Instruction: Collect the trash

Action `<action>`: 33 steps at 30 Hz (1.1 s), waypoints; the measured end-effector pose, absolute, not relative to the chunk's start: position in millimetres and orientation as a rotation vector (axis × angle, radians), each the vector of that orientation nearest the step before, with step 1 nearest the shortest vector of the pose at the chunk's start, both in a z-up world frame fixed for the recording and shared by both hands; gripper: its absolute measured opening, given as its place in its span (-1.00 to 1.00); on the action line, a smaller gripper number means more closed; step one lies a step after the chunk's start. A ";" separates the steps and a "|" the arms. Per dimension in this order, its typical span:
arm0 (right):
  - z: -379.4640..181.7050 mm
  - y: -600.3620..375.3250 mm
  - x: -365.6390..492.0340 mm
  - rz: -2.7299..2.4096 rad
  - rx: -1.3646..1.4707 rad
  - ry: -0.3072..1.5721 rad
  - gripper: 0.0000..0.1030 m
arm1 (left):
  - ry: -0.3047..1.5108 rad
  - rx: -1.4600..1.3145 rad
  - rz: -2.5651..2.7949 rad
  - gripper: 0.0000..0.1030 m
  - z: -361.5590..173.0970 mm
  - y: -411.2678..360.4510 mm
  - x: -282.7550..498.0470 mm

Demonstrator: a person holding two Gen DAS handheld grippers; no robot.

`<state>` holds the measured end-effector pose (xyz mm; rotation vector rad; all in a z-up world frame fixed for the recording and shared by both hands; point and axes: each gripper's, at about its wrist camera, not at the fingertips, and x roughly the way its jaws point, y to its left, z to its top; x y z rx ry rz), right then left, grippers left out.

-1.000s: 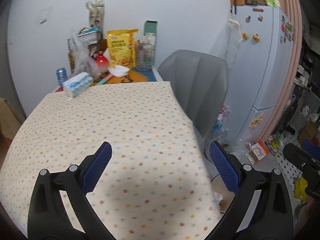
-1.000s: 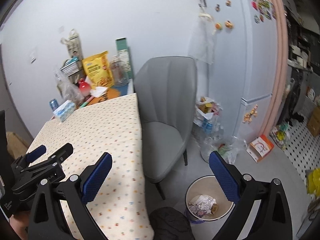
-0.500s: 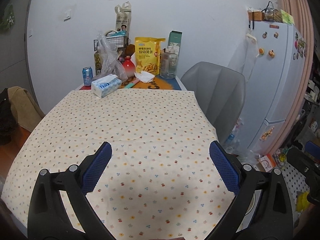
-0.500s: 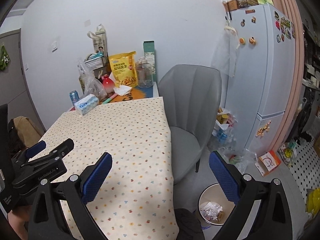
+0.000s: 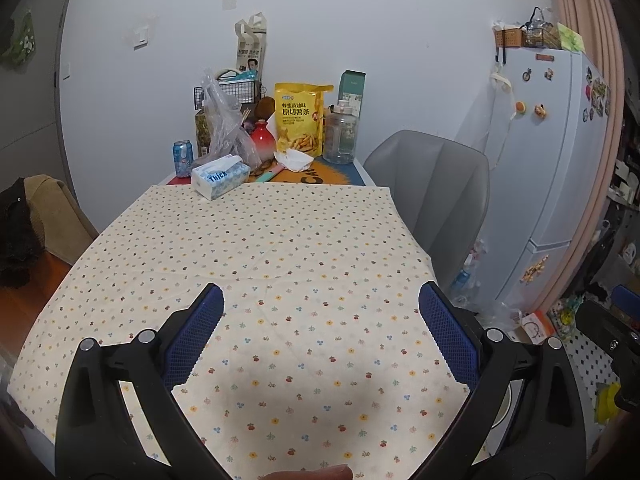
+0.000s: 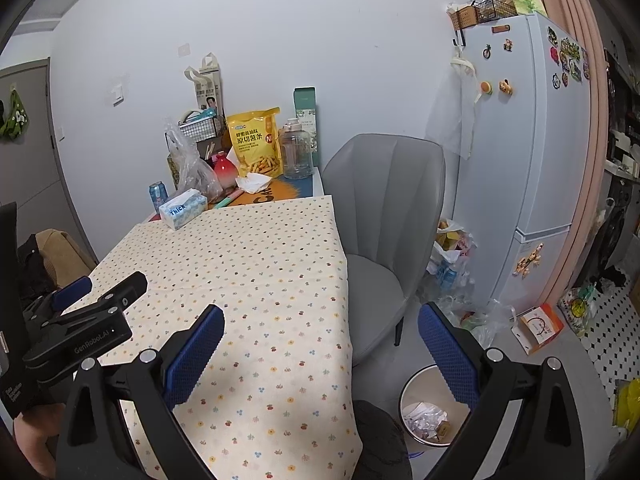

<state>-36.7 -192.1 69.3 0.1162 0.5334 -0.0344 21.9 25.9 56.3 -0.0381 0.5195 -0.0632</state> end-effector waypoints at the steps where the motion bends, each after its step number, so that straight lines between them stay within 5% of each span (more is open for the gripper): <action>1: 68.7 -193.2 -38.6 -0.035 0.118 0.533 0.85 | 0.517 -0.034 -0.062 0.89 56.3 25.0 20.8; 33: 67.3 -202.0 -57.7 -0.052 0.125 0.502 0.85 | 0.501 -0.025 -0.059 0.89 57.1 20.4 1.3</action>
